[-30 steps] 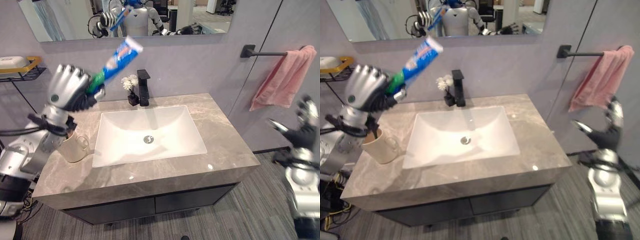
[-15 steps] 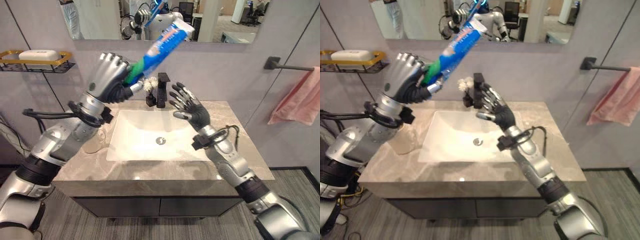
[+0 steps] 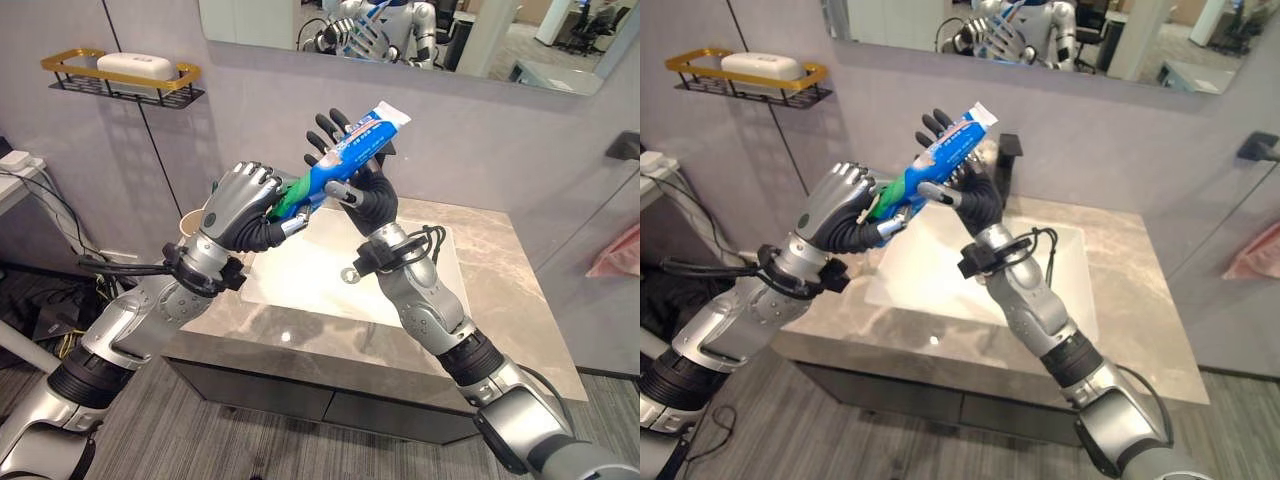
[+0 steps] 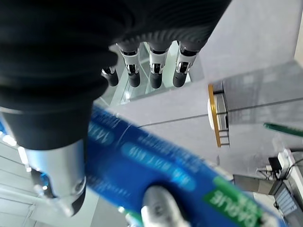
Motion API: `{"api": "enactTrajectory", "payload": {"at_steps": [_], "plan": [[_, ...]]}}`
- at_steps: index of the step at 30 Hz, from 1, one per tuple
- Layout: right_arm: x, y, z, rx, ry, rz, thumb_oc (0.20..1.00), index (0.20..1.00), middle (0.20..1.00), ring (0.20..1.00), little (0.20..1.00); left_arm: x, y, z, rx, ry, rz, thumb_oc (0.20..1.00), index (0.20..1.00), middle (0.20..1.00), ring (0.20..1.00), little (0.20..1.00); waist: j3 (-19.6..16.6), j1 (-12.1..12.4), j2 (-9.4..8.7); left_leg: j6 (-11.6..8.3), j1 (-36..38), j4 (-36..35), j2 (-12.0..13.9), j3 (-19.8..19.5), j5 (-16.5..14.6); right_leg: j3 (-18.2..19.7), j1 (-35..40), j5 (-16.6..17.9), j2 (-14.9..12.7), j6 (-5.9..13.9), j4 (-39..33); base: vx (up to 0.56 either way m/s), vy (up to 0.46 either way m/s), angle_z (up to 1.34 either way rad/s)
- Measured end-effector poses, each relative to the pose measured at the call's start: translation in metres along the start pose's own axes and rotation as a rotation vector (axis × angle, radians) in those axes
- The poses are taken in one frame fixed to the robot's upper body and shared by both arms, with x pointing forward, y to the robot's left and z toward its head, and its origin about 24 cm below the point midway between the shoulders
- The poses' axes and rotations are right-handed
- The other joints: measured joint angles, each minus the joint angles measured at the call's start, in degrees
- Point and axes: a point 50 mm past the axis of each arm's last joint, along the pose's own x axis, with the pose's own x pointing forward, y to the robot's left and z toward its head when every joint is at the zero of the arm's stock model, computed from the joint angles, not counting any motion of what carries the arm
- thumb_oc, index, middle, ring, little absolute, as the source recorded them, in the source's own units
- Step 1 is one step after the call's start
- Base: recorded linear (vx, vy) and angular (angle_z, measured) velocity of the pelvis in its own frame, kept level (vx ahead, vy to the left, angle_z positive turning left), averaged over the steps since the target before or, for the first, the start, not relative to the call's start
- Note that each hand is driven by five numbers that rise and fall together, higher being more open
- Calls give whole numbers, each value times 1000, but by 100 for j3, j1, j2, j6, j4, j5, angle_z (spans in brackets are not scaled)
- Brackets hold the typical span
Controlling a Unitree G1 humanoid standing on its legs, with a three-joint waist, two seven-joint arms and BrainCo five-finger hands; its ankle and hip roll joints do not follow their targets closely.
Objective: Put brush and paste in cup on sink, flatten towel.
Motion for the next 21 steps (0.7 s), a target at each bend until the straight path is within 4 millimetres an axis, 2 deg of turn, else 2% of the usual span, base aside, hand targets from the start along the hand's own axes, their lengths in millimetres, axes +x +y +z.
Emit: {"api": "enactTrajectory", "payload": {"at_steps": [4,15,16,17,18,21], "plan": [[7,4,5,25,-30,-3,1000,1000,1000,1000,1000,-5,-5,0,-54,27,3,200,200,200,200,200,86,18,-15,7,-31,0,-16,-19,-7,-39,-5,-15,-16,9,1,32,55,5],[10,12,1,78,-7,25,1000,1000,1000,1000,1000,-9,-5,-3,-27,29,-34,200,200,200,200,200,94,25,-18,6,-36,-1,-38,-12,-9,-36,-15,-33,-41,32,0,4,6,0],[10,13,0,77,-4,29,937,937,937,937,937,-9,-5,-3,-29,31,-36,200,200,200,200,200,94,23,-18,7,-36,-1,-42,-12,-10,-36,-15,-34,-46,33,0,0,0,0],[10,14,0,79,-1,30,529,529,529,529,529,-10,-6,-3,-31,31,-38,200,200,200,200,200,94,23,-18,7,-36,-1,-43,-12,-10,-36,-15,-33,-46,33,0,0,0,0],[10,14,-1,85,2,32,200,200,200,200,200,-10,-6,-3,-32,34,-40,200,200,200,200,200,94,25,-18,7,-37,-1,-47,-13,-10,-37,-14,-34,-50,34,0,0,0,0],[10,16,-3,102,8,33,200,200,200,200,200,-12,-7,-3,-36,44,-44,200,200,200,200,200,96,25,-16,8,-37,-1,-55,-16,-10,-40,-12,-34,-59,34,0,0,0,0]]}}
